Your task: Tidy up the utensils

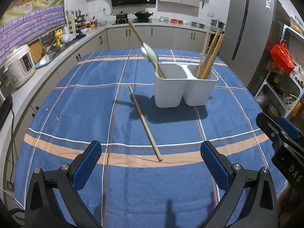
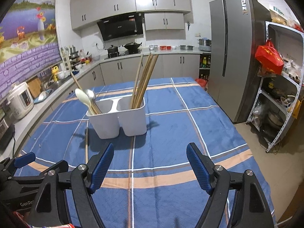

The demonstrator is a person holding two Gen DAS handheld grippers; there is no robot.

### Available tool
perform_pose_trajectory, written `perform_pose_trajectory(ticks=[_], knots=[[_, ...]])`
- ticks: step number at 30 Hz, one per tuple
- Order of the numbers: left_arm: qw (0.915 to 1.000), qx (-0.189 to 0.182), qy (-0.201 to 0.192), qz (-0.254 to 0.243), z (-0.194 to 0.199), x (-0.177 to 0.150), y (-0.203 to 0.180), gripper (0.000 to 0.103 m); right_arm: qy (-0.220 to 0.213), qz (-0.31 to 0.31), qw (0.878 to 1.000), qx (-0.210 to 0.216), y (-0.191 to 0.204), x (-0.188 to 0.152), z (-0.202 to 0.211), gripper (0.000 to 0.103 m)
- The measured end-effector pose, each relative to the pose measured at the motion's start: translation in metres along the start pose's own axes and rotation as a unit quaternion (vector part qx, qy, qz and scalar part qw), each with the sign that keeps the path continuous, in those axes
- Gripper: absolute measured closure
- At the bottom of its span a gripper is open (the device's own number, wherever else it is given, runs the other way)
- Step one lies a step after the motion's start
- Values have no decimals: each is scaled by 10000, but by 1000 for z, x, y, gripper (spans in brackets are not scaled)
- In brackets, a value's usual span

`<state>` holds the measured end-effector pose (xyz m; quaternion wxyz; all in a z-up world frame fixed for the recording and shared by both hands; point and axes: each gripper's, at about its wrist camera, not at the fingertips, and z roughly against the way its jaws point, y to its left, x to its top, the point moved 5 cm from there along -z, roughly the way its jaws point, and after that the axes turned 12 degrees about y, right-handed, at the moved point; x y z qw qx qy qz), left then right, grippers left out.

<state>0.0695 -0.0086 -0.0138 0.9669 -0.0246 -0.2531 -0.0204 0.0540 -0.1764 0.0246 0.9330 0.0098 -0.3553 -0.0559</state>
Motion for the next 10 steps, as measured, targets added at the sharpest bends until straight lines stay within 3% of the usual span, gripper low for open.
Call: perform_pose_trajectory(ticks=[10], knots=[[9996,-168,213,25,-14,1,6,0,253,-26,9997,35,6,-1,-17,20]])
